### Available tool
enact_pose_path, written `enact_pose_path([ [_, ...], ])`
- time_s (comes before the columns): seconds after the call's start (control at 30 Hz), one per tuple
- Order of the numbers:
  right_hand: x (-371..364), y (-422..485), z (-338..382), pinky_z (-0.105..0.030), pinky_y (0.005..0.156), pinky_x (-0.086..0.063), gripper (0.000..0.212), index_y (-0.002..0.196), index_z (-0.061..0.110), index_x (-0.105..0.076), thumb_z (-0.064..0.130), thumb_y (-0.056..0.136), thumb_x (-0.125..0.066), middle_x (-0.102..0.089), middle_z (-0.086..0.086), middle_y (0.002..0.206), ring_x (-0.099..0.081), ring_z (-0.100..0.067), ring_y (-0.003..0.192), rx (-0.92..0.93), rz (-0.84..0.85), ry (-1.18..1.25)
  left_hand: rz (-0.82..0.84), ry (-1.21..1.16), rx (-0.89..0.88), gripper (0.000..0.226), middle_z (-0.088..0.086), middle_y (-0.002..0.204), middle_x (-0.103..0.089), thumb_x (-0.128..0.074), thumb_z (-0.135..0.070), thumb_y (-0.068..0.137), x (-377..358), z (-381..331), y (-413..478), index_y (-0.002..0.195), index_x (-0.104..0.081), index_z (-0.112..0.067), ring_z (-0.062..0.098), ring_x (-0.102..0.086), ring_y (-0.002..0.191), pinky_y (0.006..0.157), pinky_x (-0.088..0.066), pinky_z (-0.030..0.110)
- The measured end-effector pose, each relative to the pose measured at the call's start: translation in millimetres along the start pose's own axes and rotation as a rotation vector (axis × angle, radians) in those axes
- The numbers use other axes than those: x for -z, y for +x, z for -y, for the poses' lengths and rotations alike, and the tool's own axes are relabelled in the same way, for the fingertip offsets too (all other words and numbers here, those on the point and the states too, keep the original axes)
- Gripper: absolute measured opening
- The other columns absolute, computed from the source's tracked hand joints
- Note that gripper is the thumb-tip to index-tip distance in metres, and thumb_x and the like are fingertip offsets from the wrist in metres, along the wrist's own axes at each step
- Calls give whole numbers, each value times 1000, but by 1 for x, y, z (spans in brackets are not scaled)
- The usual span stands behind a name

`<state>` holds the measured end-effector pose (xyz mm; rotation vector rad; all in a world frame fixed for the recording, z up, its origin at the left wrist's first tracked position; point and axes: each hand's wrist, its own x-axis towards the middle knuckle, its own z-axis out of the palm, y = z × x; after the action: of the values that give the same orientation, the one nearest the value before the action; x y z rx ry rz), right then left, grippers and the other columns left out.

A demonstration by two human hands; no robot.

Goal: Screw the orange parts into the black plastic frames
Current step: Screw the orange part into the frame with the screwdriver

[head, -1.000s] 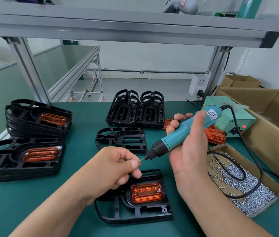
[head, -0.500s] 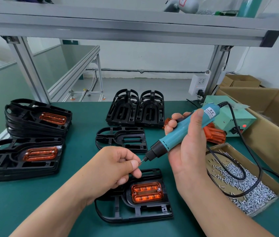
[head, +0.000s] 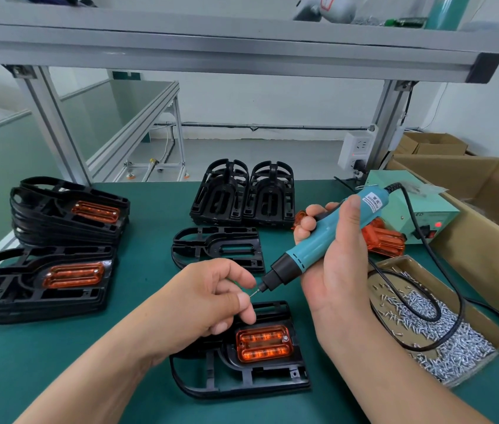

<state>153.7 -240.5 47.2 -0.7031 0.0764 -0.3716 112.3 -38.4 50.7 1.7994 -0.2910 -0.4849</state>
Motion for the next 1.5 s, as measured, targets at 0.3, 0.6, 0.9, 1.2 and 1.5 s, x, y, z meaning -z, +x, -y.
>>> enact_pose_path([
  [0.3, 0, -2, -1, -26, 61, -53, 35, 110, 14, -53, 48, 106, -61, -67, -8, 88, -60, -17, 68, -30, -1, 8, 54, -11, 22, 14, 9, 95, -79, -63, -35, 95, 1, -1, 0, 101, -74, -30, 9, -47, 57, 48, -35, 18],
  [0.6, -5, -9, 0, -25, 56, -49, 36, 106, 14, -53, 49, 102, -63, -65, -7, 86, -57, -15, 61, -8, 165, -69, -255, 446, -4, 13, -13, 56, -50, -68, -48, 94, 22, 8, 3, 91, -75, -37, 2, -43, 51, 56, -40, 24],
  [0.9, -13, -21, -4, -28, 53, -47, 33, 108, 14, -53, 45, 103, -62, -66, -10, 87, -56, -17, 57, 4, 358, -205, -239, 876, 76, 50, -20, 79, -59, -68, -78, 68, 13, 5, -1, 109, -70, -50, -4, -57, 77, 68, -44, 23],
  [1.2, -16, -30, -4, -30, 54, -47, 28, 107, 14, -56, 42, 107, -56, -67, -11, 89, -57, -19, 59, 42, 453, -278, -279, 986, 58, 39, -16, 75, -59, -67, -77, 72, 7, 7, 1, 94, -68, -46, -2, -56, 69, 56, -37, 22],
  [1.5, -24, -46, 2, -29, 58, -50, 56, 117, 12, -54, 59, 92, -72, -66, -12, 96, -60, -22, 61, 54, 724, -293, -281, 1017, 59, 30, -12, 67, -54, -66, -70, 74, 3, 6, 2, 84, -62, -43, 1, -52, 60, 52, -33, 25],
])
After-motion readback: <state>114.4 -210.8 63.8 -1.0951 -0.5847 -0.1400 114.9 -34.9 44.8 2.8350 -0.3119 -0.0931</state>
